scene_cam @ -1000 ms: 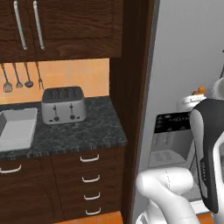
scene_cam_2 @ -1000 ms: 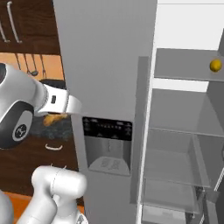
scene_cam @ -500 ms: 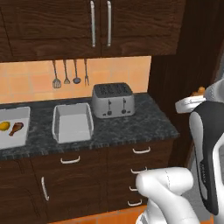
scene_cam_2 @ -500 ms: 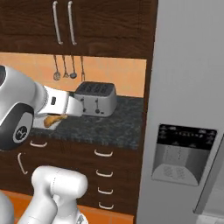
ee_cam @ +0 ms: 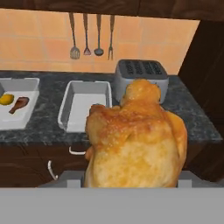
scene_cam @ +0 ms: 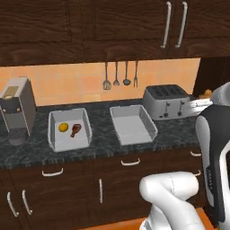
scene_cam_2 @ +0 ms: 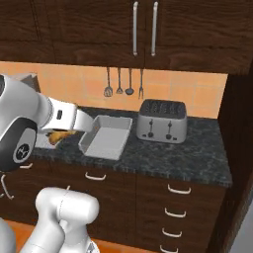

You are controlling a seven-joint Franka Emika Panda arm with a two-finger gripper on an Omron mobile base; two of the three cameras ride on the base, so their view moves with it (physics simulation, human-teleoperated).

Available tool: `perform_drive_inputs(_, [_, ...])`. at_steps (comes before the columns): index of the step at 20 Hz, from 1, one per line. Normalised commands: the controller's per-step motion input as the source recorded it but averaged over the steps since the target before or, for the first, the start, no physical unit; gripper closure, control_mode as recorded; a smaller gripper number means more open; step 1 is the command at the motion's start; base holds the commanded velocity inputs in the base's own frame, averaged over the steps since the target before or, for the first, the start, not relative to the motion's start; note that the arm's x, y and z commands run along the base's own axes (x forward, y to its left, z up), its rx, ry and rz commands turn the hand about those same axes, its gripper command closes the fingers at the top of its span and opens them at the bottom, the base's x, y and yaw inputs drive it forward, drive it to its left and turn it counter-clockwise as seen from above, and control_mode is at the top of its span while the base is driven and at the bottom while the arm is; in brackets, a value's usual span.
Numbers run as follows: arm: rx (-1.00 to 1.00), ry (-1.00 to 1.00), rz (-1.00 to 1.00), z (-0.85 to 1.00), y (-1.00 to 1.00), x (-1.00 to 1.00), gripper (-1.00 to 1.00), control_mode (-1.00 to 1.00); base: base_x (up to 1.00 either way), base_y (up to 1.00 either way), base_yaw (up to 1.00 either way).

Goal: Place one lemon and one chicken drumstick in each tupperware on the nearby counter, to pack two identical lunches.

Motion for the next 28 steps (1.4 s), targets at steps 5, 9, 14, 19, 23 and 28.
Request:
perform_drive_inputs(5, [0.00, 0.00, 0.00, 0.00, 0.00, 0.00, 1.00, 1.00, 0.97, 0.43, 0.03])
perform_drive_inputs(9, [0.00, 0.04, 0.04, -0.37, 0.00, 0.43, 1.00, -1.00, 0.14, 0.00, 0.01])
perform_drive_inputs(14, [0.00, 0.16, 0.03, -0.93, 0.02, 0.79, 1.00, -1.00, 0.00, 0.00, 0.00])
perform_drive_inputs(19, [-0.04, 0.21, 0.00, -0.95, 0.39, 1.00, 1.00, -1.00, 0.00, 0.00, 0.00])
perform_drive_inputs(23, [0.00, 0.24, 0.00, -0.97, -0.02, 0.78, 1.00, -1.00, 0.00, 0.00, 0.00])
perform_drive_inputs(28, [0.00, 0.23, 0.05, -0.68, -0.10, 0.71, 1.00, -1.00, 0.00, 0.00, 0.00])
